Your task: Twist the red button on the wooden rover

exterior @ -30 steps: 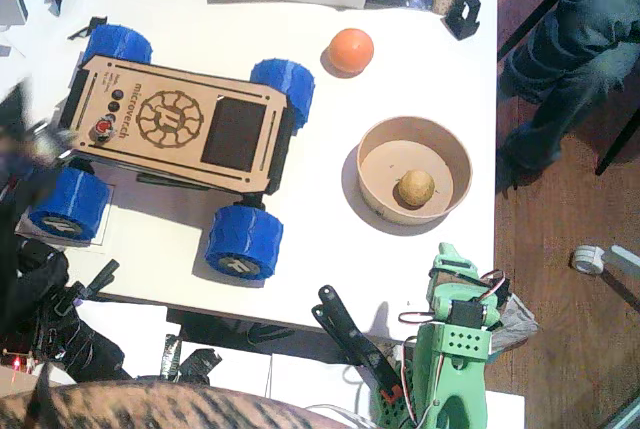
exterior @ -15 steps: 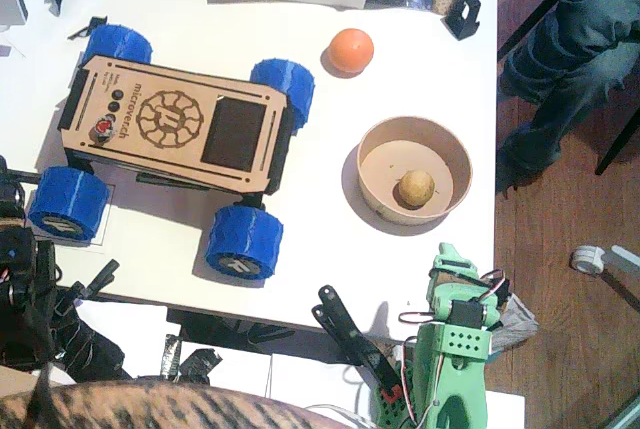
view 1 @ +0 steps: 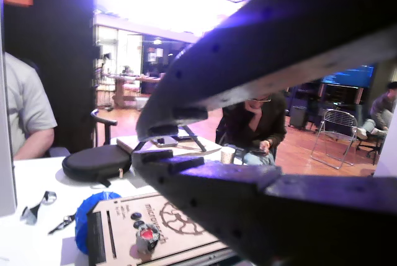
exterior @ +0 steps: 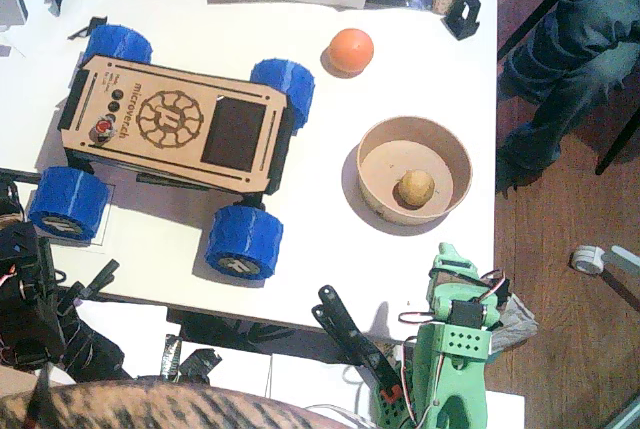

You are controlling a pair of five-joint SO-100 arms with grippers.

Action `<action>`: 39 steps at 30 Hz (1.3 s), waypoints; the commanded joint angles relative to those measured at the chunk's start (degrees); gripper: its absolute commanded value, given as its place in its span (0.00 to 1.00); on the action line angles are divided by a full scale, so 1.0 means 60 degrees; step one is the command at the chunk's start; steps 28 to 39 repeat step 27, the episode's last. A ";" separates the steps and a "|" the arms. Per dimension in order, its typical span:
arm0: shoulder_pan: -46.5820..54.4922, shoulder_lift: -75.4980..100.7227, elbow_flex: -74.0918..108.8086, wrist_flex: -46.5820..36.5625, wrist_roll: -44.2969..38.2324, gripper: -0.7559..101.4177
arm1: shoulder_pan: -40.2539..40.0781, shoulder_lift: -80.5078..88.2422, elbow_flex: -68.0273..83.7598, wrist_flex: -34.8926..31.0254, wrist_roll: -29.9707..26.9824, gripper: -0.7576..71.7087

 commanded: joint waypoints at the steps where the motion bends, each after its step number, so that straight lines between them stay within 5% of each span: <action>1: -0.0205 0.0938 -0.0029 0.0249 -0.0264 0.01 | 0.0044 -0.0044 -0.0059 -0.0044 0.0000 0.29; 15: -0.0220 0.0952 -0.0015 0.1348 -0.0659 0.01 | 0.0044 -0.0044 -0.0059 -0.0044 0.0000 0.29; 39: -0.0220 0.0952 -0.0015 0.1304 -0.0674 0.01 | 0.0044 -0.0044 -0.0059 -0.0044 0.0000 0.29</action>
